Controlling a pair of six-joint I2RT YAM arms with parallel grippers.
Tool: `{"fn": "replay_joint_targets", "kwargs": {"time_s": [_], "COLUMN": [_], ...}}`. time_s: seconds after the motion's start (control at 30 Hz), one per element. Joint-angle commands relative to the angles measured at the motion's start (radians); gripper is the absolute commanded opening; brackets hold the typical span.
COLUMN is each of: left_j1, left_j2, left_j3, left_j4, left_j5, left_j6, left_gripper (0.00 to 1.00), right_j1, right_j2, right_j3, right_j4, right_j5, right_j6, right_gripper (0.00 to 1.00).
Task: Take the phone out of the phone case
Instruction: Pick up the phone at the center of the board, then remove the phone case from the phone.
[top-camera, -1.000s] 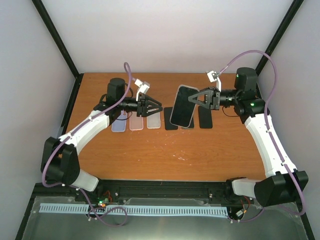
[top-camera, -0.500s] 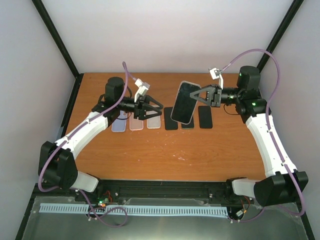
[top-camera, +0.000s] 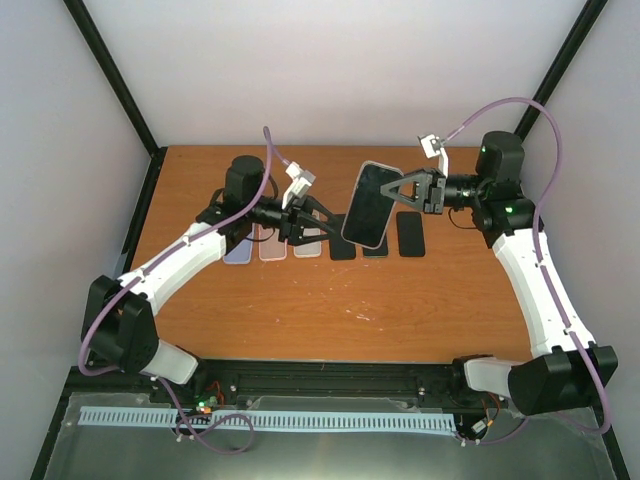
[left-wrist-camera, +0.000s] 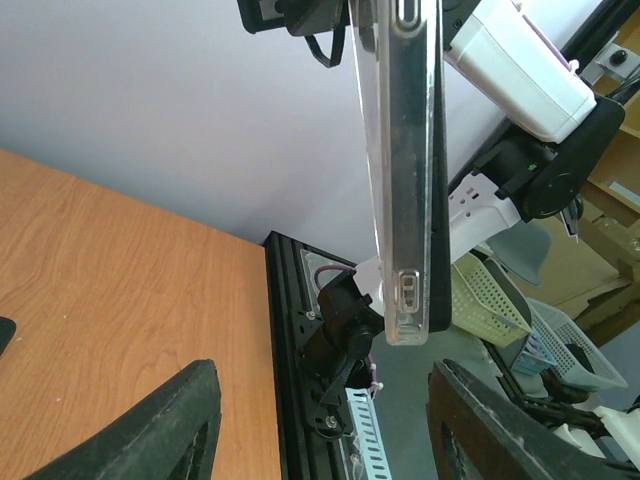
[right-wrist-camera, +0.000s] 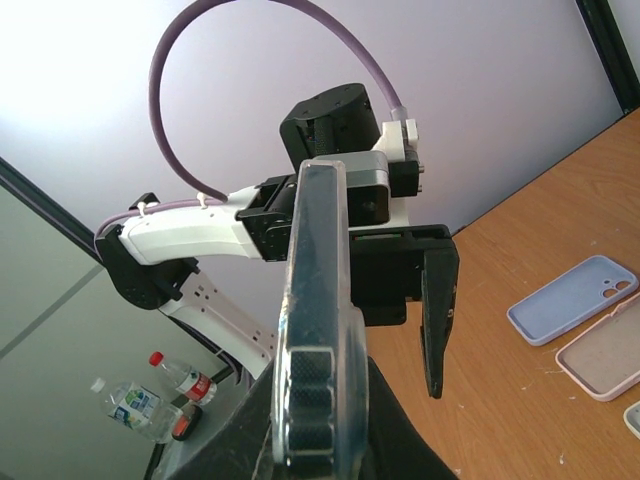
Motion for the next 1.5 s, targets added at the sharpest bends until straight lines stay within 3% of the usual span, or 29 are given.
{"fn": "replay_joint_targets", "kwargs": {"time_s": [0.0,0.43,1.03,1.23,1.47], "left_j1": [-0.020,-0.035,-0.048,-0.047,-0.048], "left_j2": [0.004,0.011,0.047,0.039,0.030], "left_j3": [0.044,0.042,0.063,0.044,0.035], "left_j4": [0.014,0.078,0.074,0.110,0.141], "left_j5": [0.027,0.098,0.026,0.077,0.111], "left_j6": [0.023,-0.029,-0.041,-0.059,-0.087], "left_gripper": [0.58,0.57,0.52,0.58,0.57], "right_j1": [-0.007,-0.005,0.016,0.017,0.018], "right_j2": [-0.039,-0.032,-0.034,-0.035,-0.033], "right_j3": [-0.008,-0.022,-0.022,-0.018,-0.018], "right_j4": [0.067,0.071,0.063,0.036,0.028], "right_j5": [-0.038,-0.038,-0.047,-0.034,-0.034], "right_j6": [0.036,0.034,0.026,-0.005,-0.014], "right_gripper": [0.03,0.03,0.03,0.03,0.03]}}
